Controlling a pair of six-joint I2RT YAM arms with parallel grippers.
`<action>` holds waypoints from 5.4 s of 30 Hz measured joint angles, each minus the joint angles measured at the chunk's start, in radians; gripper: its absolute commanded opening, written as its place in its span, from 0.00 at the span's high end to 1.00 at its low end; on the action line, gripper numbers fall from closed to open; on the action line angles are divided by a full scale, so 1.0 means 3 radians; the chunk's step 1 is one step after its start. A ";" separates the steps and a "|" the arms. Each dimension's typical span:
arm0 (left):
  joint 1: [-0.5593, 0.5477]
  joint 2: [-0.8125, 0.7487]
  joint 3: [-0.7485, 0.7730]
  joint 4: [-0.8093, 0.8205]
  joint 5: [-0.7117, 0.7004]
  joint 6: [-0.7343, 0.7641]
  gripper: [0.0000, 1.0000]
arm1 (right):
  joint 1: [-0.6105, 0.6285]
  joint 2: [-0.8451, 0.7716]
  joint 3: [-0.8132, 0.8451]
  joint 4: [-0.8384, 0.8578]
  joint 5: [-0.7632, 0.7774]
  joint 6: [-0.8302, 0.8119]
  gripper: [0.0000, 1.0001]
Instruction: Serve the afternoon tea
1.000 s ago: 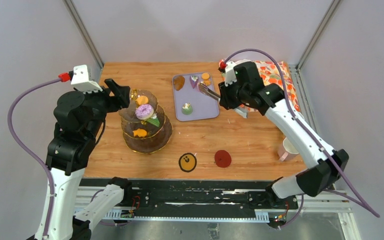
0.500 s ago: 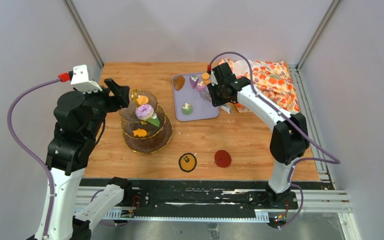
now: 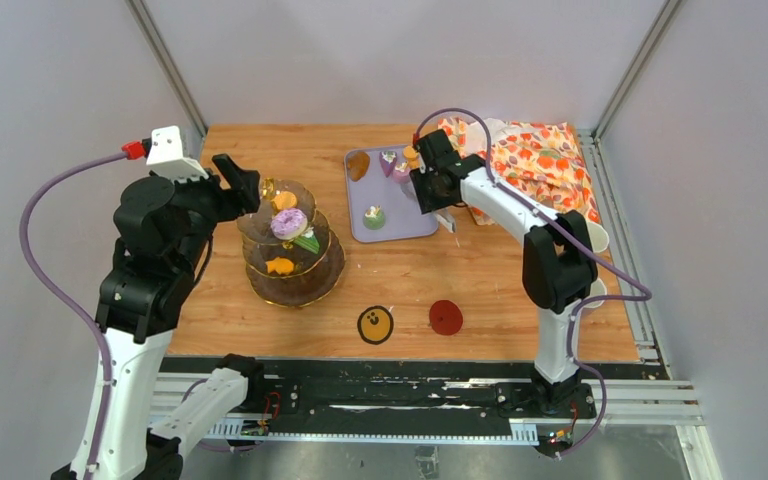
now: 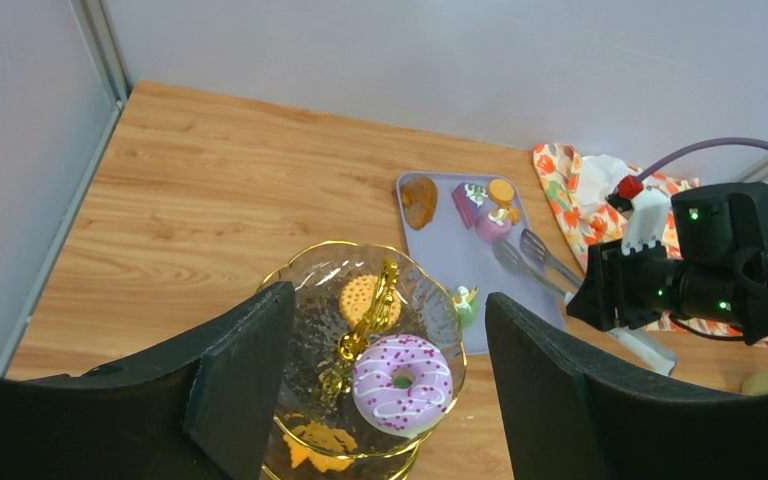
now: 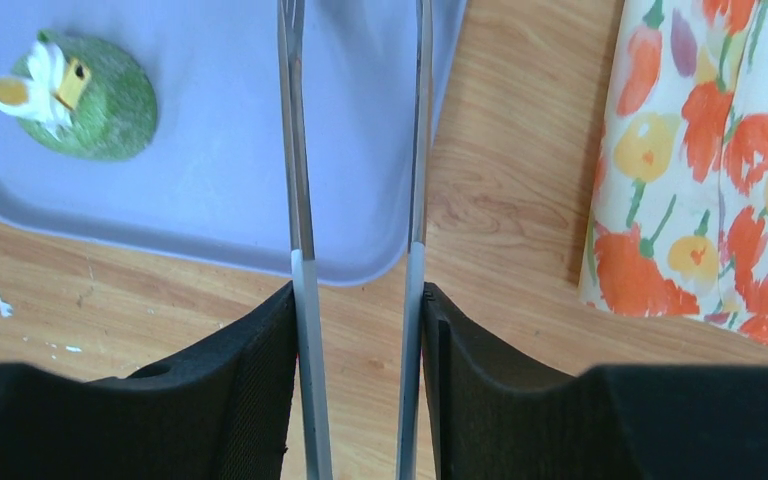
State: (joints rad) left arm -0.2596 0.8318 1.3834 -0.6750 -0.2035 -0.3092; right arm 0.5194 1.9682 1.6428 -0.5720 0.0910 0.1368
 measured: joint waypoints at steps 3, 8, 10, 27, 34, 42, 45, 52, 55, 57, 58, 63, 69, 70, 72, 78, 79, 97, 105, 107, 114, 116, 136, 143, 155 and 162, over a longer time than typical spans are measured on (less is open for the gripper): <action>0.0000 0.0014 0.0000 -0.0001 -0.0010 0.0013 0.26 | -0.0011 0.0090 0.0145 0.0036 0.0000 0.0008 0.54; 0.0000 0.0020 0.0000 -0.0001 -0.0025 0.0031 0.26 | -0.0025 0.0263 0.0289 0.0112 -0.0028 0.0005 0.54; 0.0000 0.0020 0.0000 -0.0001 -0.0032 0.0033 0.26 | -0.0027 0.0340 0.0357 0.0114 -0.0051 0.0005 0.54; 0.0000 0.0127 0.0028 -0.0114 0.0001 0.0116 0.25 | -0.0032 0.0357 0.0356 0.0148 -0.0179 -0.0006 0.99; 0.0000 0.0319 0.0215 -0.0327 0.0289 0.0318 0.18 | -0.0032 -0.0058 -0.0051 0.0145 -0.0248 0.0004 1.00; 0.0000 0.0622 0.0338 -0.0538 0.0455 0.0392 0.19 | -0.0032 -0.0711 -0.0638 0.0160 -0.0305 0.0041 0.99; 0.0000 0.0738 0.0336 -0.0596 0.0437 0.0392 0.25 | -0.0032 -0.0858 -0.0778 0.0155 -0.0304 0.0058 0.99; 0.0000 0.0828 0.0195 -0.0615 0.0355 0.0331 0.61 | -0.0032 -0.0964 -0.0844 0.0151 -0.0303 0.0072 0.99; 0.0000 0.0828 0.0137 -0.0612 0.0303 0.0291 0.77 | -0.0032 -0.0964 -0.0851 0.0159 -0.0304 0.0074 0.99; 0.0000 0.0828 0.0135 -0.0608 0.0254 0.0263 0.87 | -0.0032 -0.0970 -0.0868 0.0160 -0.0304 0.0074 1.00; 0.0000 0.0827 0.0135 -0.0603 0.0219 0.0239 0.89 | -0.0032 -0.0977 -0.0879 0.0159 -0.0304 0.0075 0.99; 0.0000 0.0824 0.0135 -0.0601 0.0011 0.0145 1.00 | -0.0032 -0.1049 -0.0907 0.0151 -0.0304 0.0075 0.99; 0.0000 0.0825 0.0139 -0.0627 -0.0365 -0.0177 1.00 | -0.0032 -0.1174 -0.0936 0.0148 -0.0304 0.0075 0.99; 0.0000 0.0828 0.0139 -0.0632 -0.0431 -0.0237 1.00 | -0.0032 -0.1184 -0.0936 0.0148 -0.0304 0.0075 0.99; 0.0000 0.0851 0.0156 -0.0652 -0.0591 -0.0375 1.00 | -0.0032 -0.1211 -0.0950 0.0154 -0.0304 0.0075 0.99; -0.0127 0.0978 0.0196 -0.0655 -0.1094 -0.0791 1.00 | -0.0032 -0.1237 -0.1040 0.0150 -0.0304 0.0075 1.00; -0.0168 0.0996 0.0196 -0.0650 -0.1189 -0.0862 1.00 | -0.0032 -0.1237 -0.1050 0.0145 -0.0304 0.0076 1.00; -0.0268 0.1047 0.0289 -0.0431 -0.1403 -0.0715 0.03 | -0.0032 -0.1244 -0.1087 0.0146 -0.0352 0.0080 1.00; -0.0252 0.0760 0.0393 -0.0334 -0.0885 0.0446 0.02 | -0.0032 -0.1244 -0.1087 0.0145 -0.0392 0.0079 0.99; -0.0172 0.0762 0.0477 -0.0384 -0.0617 0.0682 0.02 | -0.0032 -0.1244 -0.1087 0.0146 -0.0407 0.0078 0.99; 0.0139 0.0693 0.0360 -0.0310 0.0203 0.1269 0.02 | -0.0032 -0.1245 -0.1087 0.0144 -0.0453 0.0069 1.00; 0.0140 0.0593 0.0198 -0.0216 0.0329 0.1390 0.02 | -0.0032 -0.1245 -0.1087 0.0144 -0.0453 0.0061 0.99; 0.1151 0.1255 0.0711 -0.0671 0.2055 0.1615 0.02 | -0.0032 -0.1278 -0.1087 0.0078 -0.0607 0.0005 0.99; 0.1429 0.1317 0.0587 -0.0662 0.2459 0.1619 0.03 | -0.0032 -0.1293 -0.1087 0.0069 -0.0654 0.0005 0.99; 0.1436 0.1408 0.0478 -0.0675 0.2687 0.1703 0.27 | -0.0032 -0.1293 -0.1086 0.0065 -0.0655 0.0005 0.99; 0.1436 0.1382 0.0431 -0.0665 0.2650 0.1692 0.46 | -0.0032 -0.1293 -0.1086 0.0065 -0.0657 0.0005 0.99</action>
State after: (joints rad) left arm 0.1711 1.2465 1.5127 -0.8745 0.5915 0.1986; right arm 0.5098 1.5803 1.3170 -0.5526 -0.1062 0.1383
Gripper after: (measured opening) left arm 0.573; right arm 0.230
